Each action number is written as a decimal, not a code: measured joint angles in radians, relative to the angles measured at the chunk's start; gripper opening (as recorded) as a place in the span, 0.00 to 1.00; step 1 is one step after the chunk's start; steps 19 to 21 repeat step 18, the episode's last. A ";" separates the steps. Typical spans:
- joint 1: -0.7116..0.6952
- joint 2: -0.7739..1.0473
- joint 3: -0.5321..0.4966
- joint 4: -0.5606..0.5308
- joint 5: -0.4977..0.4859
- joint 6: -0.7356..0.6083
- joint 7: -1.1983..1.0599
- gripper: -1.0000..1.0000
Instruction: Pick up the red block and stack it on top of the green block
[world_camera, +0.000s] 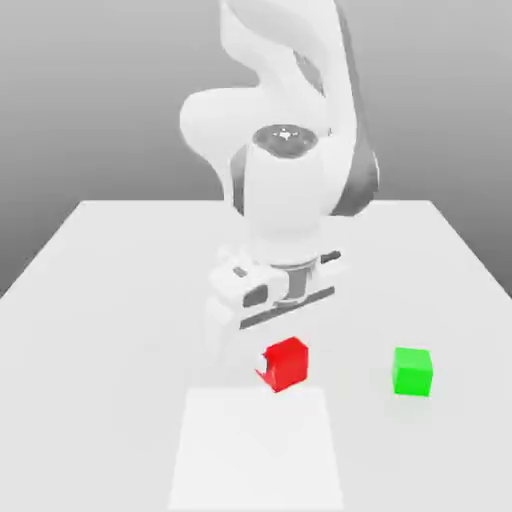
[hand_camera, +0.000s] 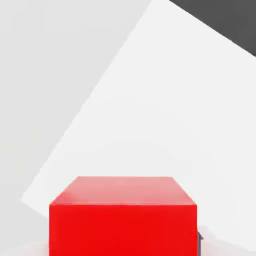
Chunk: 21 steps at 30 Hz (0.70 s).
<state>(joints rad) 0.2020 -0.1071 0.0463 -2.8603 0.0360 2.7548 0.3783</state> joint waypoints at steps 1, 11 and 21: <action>0.028 -0.009 0.030 0.002 0.010 -0.011 0.033 0.00; 0.210 0.031 0.257 0.021 0.016 0.012 0.313 0.00; 0.218 0.168 0.221 0.026 -0.110 0.138 0.405 1.00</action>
